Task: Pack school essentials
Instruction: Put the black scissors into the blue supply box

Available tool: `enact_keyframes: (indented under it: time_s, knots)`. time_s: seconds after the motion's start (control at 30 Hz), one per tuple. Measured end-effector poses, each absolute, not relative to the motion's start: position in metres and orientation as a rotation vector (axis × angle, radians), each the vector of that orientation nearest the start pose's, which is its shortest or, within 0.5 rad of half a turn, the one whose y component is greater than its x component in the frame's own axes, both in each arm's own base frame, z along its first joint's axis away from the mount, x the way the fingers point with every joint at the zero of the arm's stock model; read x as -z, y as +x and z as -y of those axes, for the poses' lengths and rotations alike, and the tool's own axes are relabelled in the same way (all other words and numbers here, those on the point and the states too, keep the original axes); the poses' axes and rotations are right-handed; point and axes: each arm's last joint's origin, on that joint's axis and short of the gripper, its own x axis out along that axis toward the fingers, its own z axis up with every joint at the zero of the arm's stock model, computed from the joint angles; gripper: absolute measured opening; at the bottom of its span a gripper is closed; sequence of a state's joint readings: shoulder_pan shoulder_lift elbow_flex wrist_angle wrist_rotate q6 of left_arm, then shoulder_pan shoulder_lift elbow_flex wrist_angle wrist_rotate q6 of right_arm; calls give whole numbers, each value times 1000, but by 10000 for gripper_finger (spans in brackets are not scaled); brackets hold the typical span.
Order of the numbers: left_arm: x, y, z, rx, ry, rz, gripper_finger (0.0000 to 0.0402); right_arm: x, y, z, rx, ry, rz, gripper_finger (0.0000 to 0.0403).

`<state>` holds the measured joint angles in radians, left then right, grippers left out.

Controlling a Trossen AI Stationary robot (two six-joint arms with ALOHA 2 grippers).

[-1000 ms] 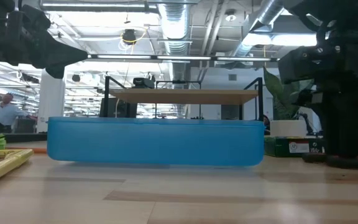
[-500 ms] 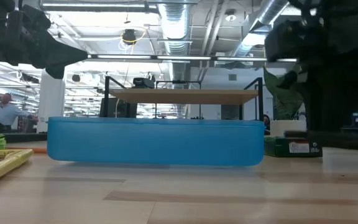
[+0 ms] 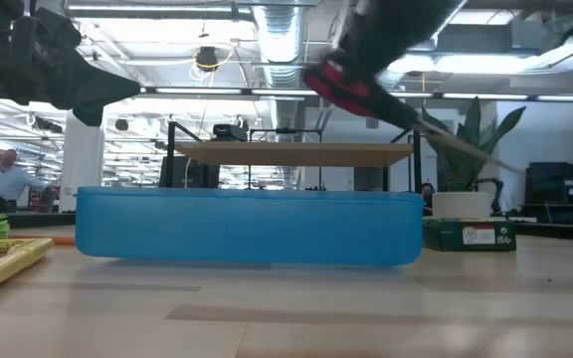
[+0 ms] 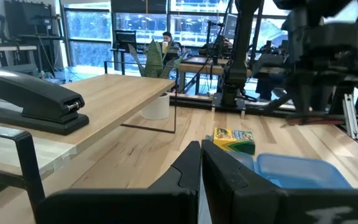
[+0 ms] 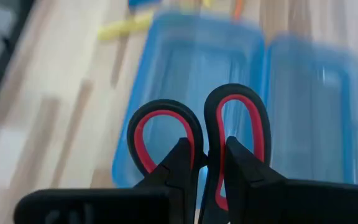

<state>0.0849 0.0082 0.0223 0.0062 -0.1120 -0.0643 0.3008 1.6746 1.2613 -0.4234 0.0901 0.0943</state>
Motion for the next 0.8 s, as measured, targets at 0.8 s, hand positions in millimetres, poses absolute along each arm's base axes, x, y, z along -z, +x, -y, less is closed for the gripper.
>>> enact_keyframes:
  time_s: [0.8]
  knots:
    - [-170, 97, -11, -169, -76, 14, 4, -200, 449, -103, -261, -138, -934, 74]
